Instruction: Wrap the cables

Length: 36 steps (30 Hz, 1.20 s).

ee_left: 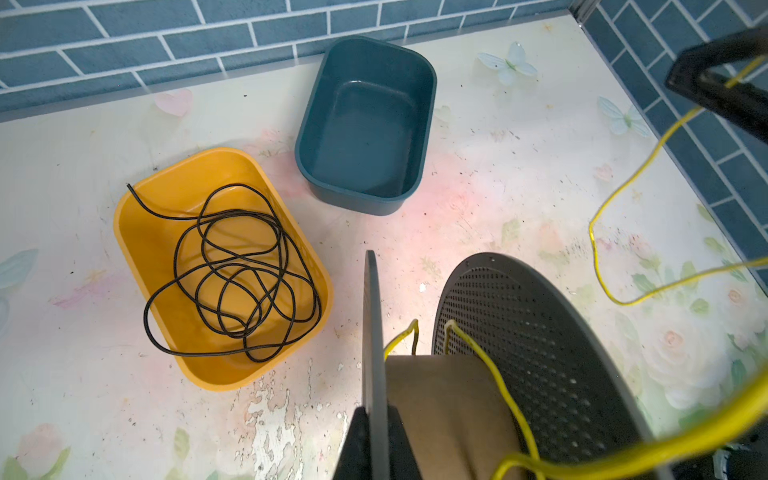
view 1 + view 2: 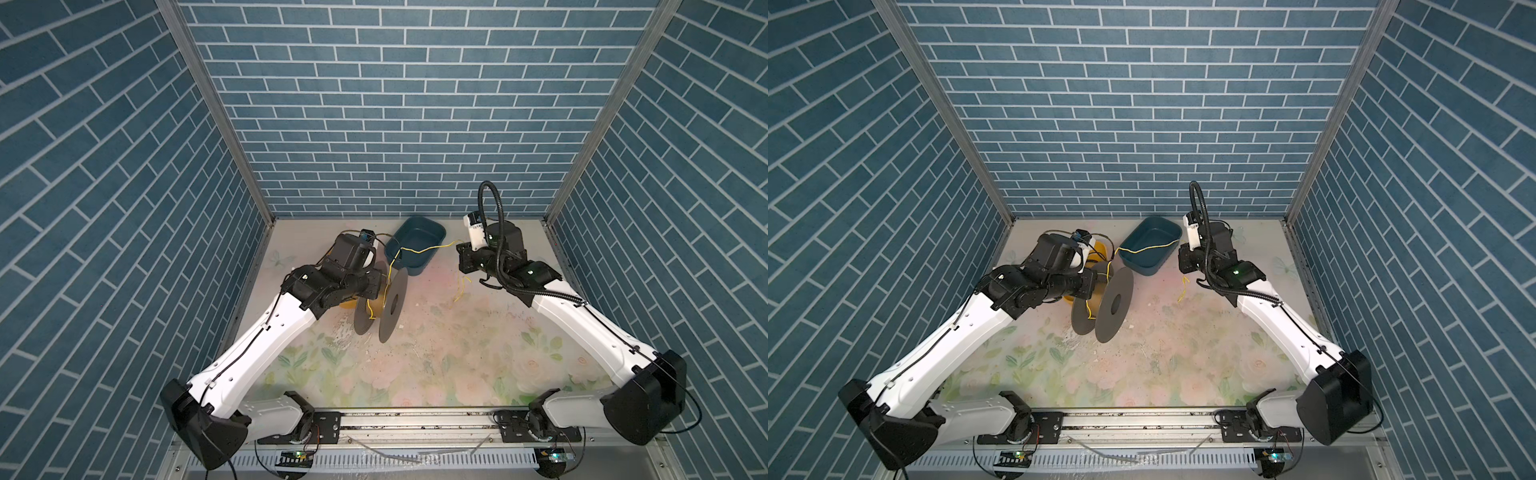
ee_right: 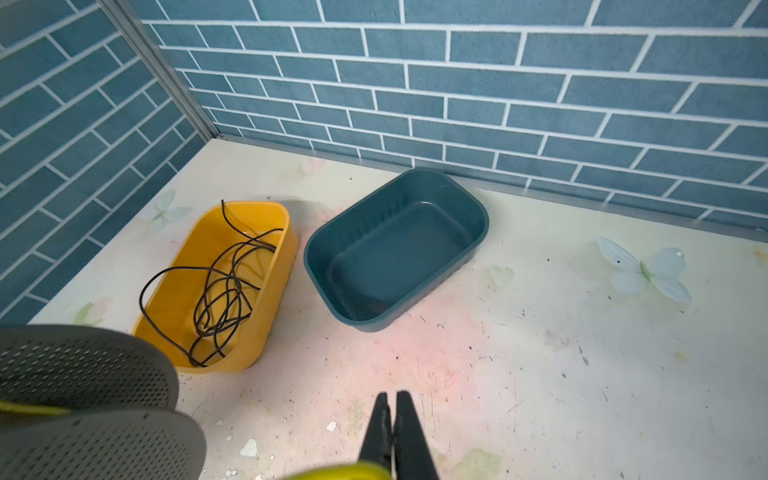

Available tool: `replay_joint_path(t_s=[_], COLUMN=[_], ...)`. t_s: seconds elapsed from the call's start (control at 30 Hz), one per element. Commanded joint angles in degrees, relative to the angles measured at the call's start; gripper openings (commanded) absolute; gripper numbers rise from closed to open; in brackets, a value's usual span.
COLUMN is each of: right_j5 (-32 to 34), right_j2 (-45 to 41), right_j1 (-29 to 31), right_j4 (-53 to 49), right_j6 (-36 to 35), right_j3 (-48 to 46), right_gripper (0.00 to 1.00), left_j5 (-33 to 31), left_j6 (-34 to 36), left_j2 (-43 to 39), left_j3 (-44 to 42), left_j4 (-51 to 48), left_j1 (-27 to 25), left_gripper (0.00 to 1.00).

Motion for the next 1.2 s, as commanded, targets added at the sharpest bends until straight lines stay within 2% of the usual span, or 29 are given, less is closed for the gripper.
replay_joint_path(t_s=[0.0,0.17,0.27,0.37,0.5,0.6,0.87,1.03,1.17], right_j5=[0.41,-2.43,-4.47,-4.28,-3.50,-3.73,-4.63,-4.39,-0.79], right_j2=[2.62,7.51,10.09,11.71,12.78,13.10,12.21,11.17,11.09], right_j1=[-1.96,-5.15,-6.64,-6.97,-6.97,-6.97,-6.79,-5.46,-3.21], right_j4=[-3.82,-5.27,-5.41,-4.76,-2.77,-0.10,6.53,8.88,9.00], right_j6=[2.29,3.97,4.47,3.84,3.89,4.43,6.52,7.35,7.10], right_j3=[4.33,5.46,5.15,3.98,0.77,-2.50,-10.55,-13.71,-14.58], right_gripper=[0.00,0.00,0.00,0.00,0.00,0.00,0.00,0.00,0.00], left_j5=[2.61,11.28,13.98,16.10,24.82,28.67,32.68,36.09,36.39], left_j6=[1.96,1.58,1.29,0.99,-1.35,-3.06,-10.26,-19.37,-25.66], left_j2=[-2.27,-4.33,-4.80,-5.21,-4.99,-4.69,-4.29,-3.70,-2.75], left_j3=[1.24,1.54,2.69,3.92,4.52,4.79,3.93,0.71,-1.24], left_j4=[-3.09,-2.10,-2.20,-2.16,1.22,3.76,13.54,25.25,32.81], left_j1=[-0.17,1.34,2.32,3.56,7.46,9.71,16.24,20.79,23.67], left_gripper=[0.00,0.00,0.00,0.00,0.00,0.00,0.00,0.00,0.00])
